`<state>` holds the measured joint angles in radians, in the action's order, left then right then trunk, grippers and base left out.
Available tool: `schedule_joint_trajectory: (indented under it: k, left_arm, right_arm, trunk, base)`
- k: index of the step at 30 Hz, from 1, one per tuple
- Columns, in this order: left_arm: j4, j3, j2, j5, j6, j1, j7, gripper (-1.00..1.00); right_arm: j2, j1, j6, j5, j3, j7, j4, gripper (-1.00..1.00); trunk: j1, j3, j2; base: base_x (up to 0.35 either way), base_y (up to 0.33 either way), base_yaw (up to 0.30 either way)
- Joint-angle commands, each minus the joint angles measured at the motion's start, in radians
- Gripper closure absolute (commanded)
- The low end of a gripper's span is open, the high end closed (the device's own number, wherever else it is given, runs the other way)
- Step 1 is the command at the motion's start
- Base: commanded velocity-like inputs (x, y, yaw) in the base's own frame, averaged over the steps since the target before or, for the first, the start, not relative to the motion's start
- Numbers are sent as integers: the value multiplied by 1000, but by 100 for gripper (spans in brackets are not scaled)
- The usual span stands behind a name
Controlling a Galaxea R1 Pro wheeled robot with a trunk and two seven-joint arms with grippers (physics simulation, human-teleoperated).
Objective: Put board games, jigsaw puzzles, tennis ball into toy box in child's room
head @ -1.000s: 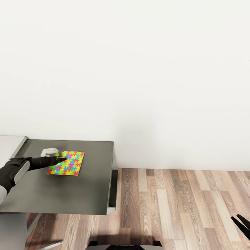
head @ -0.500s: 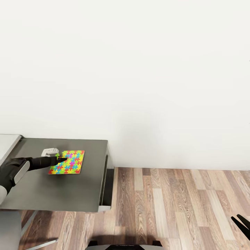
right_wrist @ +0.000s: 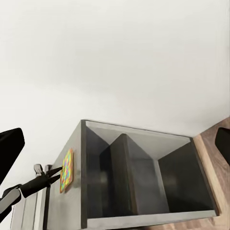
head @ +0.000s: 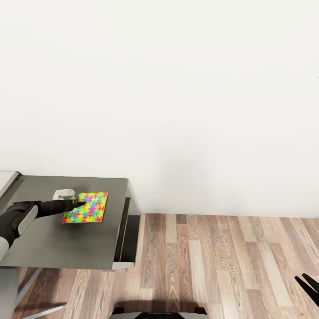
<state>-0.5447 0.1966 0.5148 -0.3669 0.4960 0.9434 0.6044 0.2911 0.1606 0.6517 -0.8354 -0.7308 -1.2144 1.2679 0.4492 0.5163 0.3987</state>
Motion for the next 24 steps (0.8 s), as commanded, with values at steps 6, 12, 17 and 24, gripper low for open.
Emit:
schedule_joint_trajectory:
  k: [6, 12, 17, 24]
  left_arm:
    - [0, 9, 1, -7, 12, -1, 0, -100]
    - [0, 8, 1, -7, 12, -1, 0, -100]
    - [0, 8, 1, -7, 12, 0, 0, -100]
    - [0, 8, 1, -9, 12, -1, 1, -100]
  right_arm:
    - [0, 0, 8, -7, 1, 2, 0, -100]
    - [0, 0, 9, -6, 1, 4, 1, -100]
    - [2, 0, 12, -5, 4, 10, 3, -100]
    - [2, 0, 12, -5, 5, 12, 2, -100]
  trunk:
    - [1, 2, 1]
    - [1, 2, 1]
    - [1, 2, 1]
    - [1, 2, 1]
  base:
    - [0, -154, 0]
    - [0, -91, 0]
    - [0, -6, 0]
    - [0, 0, 0]
